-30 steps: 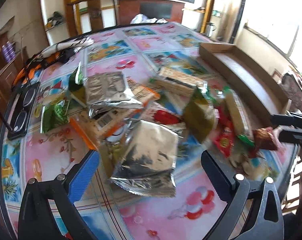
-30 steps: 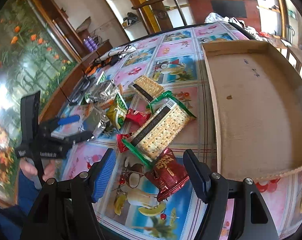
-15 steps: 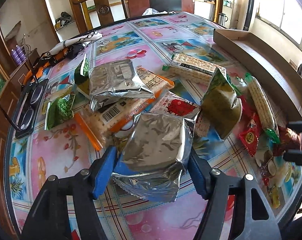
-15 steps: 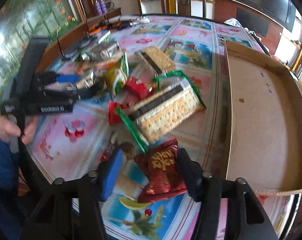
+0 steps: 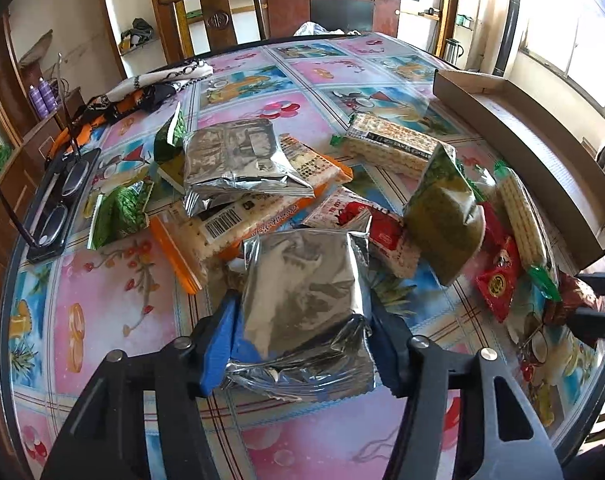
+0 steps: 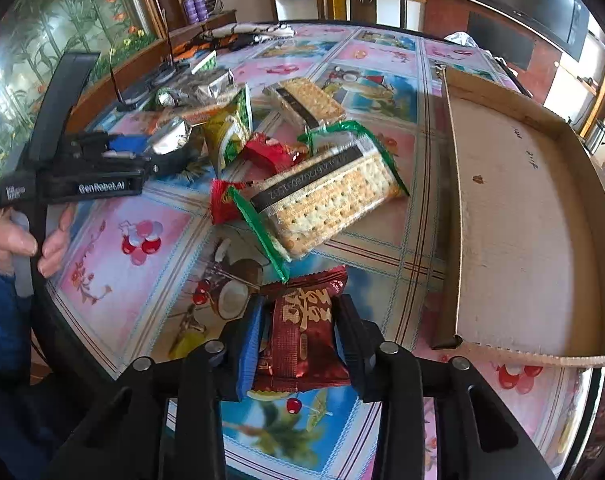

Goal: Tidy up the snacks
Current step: 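Grasp the silver foil bag with the left gripper while the right gripper grasps the red-wrapped snack, then carry the silver foil bag and red-wrapped snack into the cardboard box with both grippers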

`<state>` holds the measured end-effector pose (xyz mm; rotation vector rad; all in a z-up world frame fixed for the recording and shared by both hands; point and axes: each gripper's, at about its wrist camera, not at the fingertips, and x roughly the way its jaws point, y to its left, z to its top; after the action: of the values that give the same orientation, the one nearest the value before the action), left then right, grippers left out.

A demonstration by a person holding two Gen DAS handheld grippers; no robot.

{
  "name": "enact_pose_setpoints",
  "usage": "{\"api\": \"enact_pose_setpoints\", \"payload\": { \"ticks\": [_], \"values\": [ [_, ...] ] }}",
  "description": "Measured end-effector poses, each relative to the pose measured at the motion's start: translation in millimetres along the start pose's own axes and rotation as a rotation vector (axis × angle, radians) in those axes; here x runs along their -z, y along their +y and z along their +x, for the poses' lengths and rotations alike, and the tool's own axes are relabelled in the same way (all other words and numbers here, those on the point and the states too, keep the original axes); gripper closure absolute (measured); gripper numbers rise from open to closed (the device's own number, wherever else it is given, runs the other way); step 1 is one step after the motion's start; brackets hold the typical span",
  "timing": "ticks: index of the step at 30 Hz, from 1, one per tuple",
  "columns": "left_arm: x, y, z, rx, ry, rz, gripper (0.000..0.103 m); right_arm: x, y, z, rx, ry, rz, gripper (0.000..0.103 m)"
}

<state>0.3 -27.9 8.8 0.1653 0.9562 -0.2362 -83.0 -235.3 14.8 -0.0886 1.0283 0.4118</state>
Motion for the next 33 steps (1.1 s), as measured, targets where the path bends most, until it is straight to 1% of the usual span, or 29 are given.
{"api": "enact_pose_setpoints", "payload": {
  "ticks": [2,4,10,11,13,15,17,19,21,24,25,26,27,30,33],
  "values": [
    [2.7,0.2,-2.6,0.012,0.0,-0.013,0.045,0.1,-1.3,-6.1,-0.01,-0.024,0.012,0.072],
    [4.8,-0.5,-5.1,0.027,0.002,-0.019,0.045,-1.0,-2.4,-11.5,-0.018,-0.045,0.019,0.073],
    [6.1,-4.6,-5.0,0.014,0.004,-0.009,0.045,-1.2,0.4,-6.5,-0.002,-0.045,0.018,0.073],
    [5.9,-4.7,-5.0,0.015,0.004,-0.008,0.045,-0.4,0.7,-6.1,-0.001,-0.044,0.019,0.071],
    [5.8,-4.9,-4.6,0.015,0.004,-0.009,0.045,0.9,0.1,-6.8,-0.01,-0.037,0.025,0.071],
    [6.0,-4.9,-4.6,0.016,0.004,-0.008,0.045,2.8,0.4,-5.8,-0.012,-0.023,0.019,0.068],
    [5.6,-4.3,-4.6,0.018,0.004,-0.009,0.045,5.4,1.5,-2.8,-0.004,0.004,0.011,0.062],
    [5.3,-4.5,-4.2,0.021,0.006,-0.01,0.044,7.9,2.9,1.4,0.001,0.02,0.004,0.061],
    [4.9,-4.1,-3.8,0.025,0.008,-0.011,0.043,10.2,3.9,5.5,0.003,0.039,-0.001,0.061],
    [4.0,-5.2,-2.6,0.026,0.007,-0.005,0.041,12.4,6.6,6.3,0.021,0.034,-0.025,0.061],
    [4.3,-5.7,-2.5,0.026,0.005,-0.005,0.041,12.8,8.5,6.1,0.031,0.033,-0.038,0.063],
    [4.6,-6.2,-2.4,0.026,0.001,-0.003,0.042,13.3,10.4,6.2,0.039,0.033,-0.048,0.063],
    [4.7,-6.1,-2.3,0.03,-0.005,0.0,0.045,14.2,12.1,6.0,0.047,0.03,-0.058,0.064],
    [6.4,-9.3,-4.0,0.015,-0.02,0.006,0.047,16.1,19.2,5.9,0.058,0.023,-0.079,0.066],
    [8.2,-10.5,-7.1,0.032,-0.022,0.002,0.047,14.1,20.1,2.4,0.046,0.001,-0.067,0.066]
  ]
}}
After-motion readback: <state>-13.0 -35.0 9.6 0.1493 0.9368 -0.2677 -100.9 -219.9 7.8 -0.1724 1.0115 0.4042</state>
